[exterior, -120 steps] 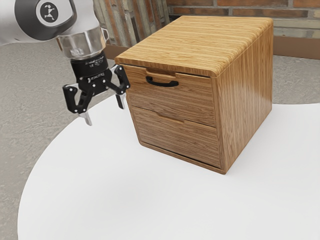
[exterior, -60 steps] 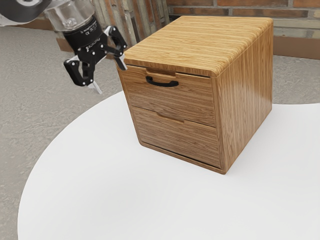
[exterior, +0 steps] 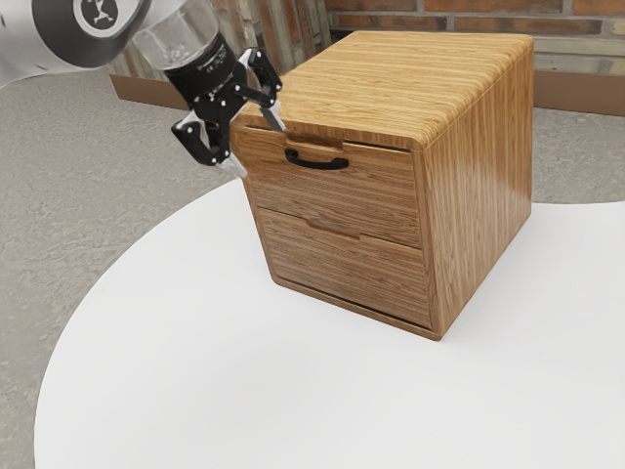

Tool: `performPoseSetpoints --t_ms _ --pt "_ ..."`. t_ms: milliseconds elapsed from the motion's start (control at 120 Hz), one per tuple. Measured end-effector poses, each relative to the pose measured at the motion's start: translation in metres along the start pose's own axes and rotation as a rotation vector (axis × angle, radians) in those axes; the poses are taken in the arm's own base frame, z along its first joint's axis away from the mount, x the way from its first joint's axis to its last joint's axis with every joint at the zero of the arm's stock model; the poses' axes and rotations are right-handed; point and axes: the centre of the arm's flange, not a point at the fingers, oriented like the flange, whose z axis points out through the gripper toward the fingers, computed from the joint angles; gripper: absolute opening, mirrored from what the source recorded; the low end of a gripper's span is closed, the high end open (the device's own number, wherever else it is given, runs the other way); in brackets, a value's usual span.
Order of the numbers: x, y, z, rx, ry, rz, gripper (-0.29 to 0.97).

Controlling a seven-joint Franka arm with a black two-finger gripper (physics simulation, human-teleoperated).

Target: Pull the drawer handle with one arm to open the drawer

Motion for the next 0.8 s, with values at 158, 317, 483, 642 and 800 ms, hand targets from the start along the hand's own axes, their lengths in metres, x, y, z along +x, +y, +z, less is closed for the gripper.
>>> performPoseSetpoints --t_ms 158,317,483,642,800 --pt "0.007 0.003 0.003 -0.022 0.003 -0.001 0.44" --pt "-0.001 0.008 0.024 -0.052 -0.088 0.010 0.39" --pt "0.001 0.014 0.022 -0.110 -0.107 0.025 0.35" --pt "0.012 0.014 0.029 -0.116 -0.082 0.034 0.33" --pt "0.013 0.018 0.043 -0.107 -0.073 0.053 0.32"
